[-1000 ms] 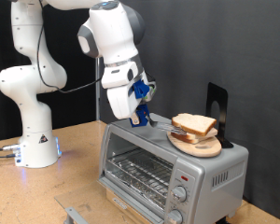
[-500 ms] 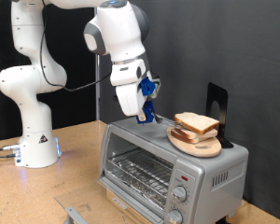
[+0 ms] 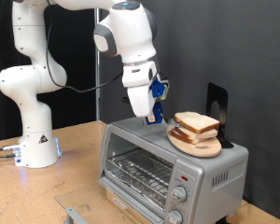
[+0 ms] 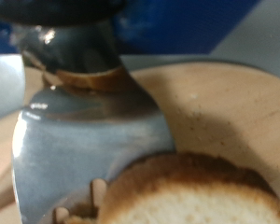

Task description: Make a piece of toast with the oven

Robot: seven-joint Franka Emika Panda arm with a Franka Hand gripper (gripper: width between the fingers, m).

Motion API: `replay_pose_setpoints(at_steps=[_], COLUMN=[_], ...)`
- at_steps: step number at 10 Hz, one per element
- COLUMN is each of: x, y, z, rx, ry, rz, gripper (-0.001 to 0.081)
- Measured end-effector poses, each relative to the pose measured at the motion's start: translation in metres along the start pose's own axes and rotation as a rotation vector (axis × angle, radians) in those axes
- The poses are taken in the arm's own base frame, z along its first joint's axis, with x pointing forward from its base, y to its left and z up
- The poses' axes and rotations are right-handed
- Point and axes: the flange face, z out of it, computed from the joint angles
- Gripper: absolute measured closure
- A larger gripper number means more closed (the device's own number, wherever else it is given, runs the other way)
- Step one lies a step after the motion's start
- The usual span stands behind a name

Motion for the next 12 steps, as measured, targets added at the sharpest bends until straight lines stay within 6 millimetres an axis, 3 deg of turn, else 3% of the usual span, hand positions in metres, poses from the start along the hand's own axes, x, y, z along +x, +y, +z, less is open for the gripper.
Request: replay_pose_setpoints(at_steps=[5, 9, 12], x=[0.007, -0.004, -0.020], y=[-0.015, -0.004, 0.008], z=[0.007, 0.010, 0.000], rx=[0.004, 0.028, 0.065], ry=[0.029, 0.112, 0.154], rz=[-0.012, -0.034, -0.029], gripper=[0.0417, 0.0417, 0.0417])
